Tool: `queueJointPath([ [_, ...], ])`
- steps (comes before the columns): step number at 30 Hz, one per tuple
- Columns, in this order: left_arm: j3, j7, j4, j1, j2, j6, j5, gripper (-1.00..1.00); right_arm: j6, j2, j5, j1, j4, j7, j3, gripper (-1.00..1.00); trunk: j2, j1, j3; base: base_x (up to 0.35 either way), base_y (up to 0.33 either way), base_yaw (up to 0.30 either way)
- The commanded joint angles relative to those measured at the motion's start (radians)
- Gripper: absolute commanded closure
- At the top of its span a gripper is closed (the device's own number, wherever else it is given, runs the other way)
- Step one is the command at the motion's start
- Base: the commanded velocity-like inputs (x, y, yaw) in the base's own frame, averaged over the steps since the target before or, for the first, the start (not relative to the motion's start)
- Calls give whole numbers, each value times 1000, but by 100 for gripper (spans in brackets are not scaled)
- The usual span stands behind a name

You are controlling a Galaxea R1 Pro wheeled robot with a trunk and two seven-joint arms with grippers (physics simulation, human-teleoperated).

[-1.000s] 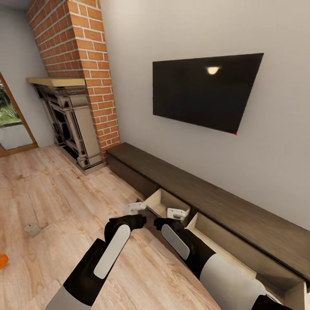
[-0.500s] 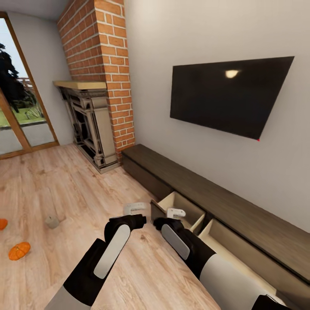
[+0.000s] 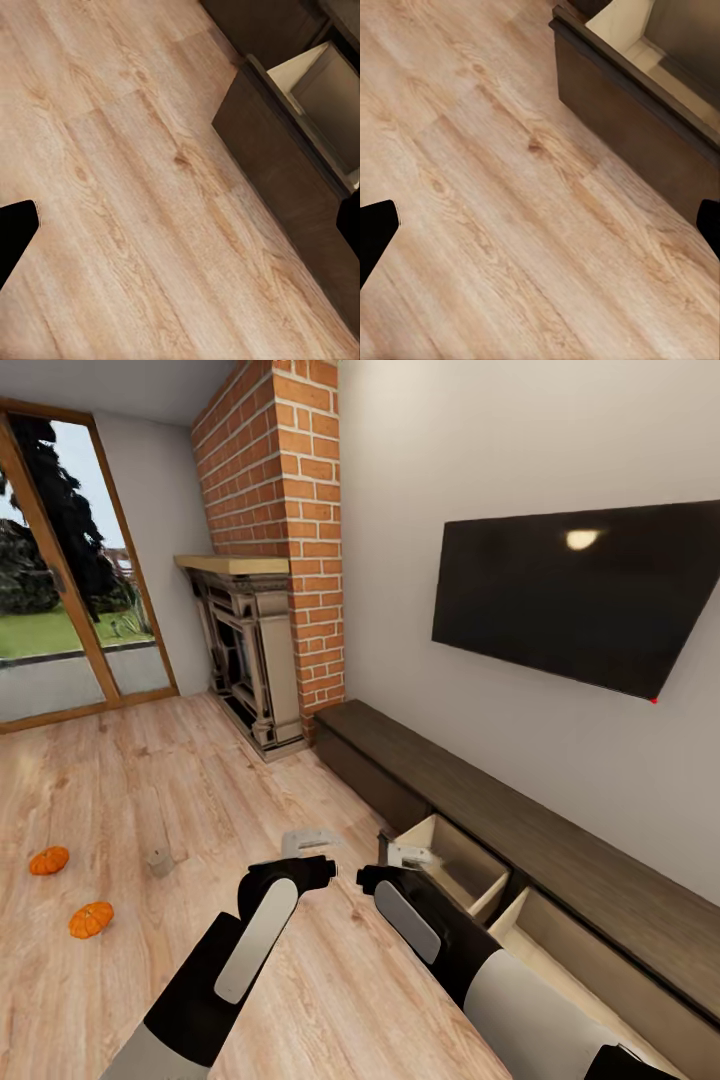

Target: Place each of the two pumpkins and all three candles from the living room inside a cabinet in the living room (use any cabinet), then make sure every cabinet is closed, and position the cauldron so it is next to a table in the living room.

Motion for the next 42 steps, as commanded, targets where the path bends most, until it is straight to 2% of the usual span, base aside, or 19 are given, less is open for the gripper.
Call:
queueJointPath([
  [1,-1,10,-1,-1,0,1,10,-100,3,-1,-5,-1,-2,-7,5,-100,-1,0,0,0,14,212],
  [22,0,10,-1,-1,0,1,10,-100,2,-1,-5,-1,-2,-7,15,-100,-1,0,26,0,61,208],
  [31,0,10,1,-1,0,1,10,-100,1,-2,-6,-1,-17,-7,15,-100,-1,0,27,0,245,27],
  [38,24,7,2,-1,0,3,11,-100,-1,-2,-5,-1,-25,-7,15,-100,-1,0,27,0,240,0],
  [41,27,-45,2,-1,3,3,9,-100,-3,-2,-5,-1,-56,-8,15,-100,-1,0,27,0,176,0],
  [42,51,-114,3,-1,15,6,8,-100,-3,-2,-6,-1,-71,-9,15,-100,-1,0,27,0,47,0],
])
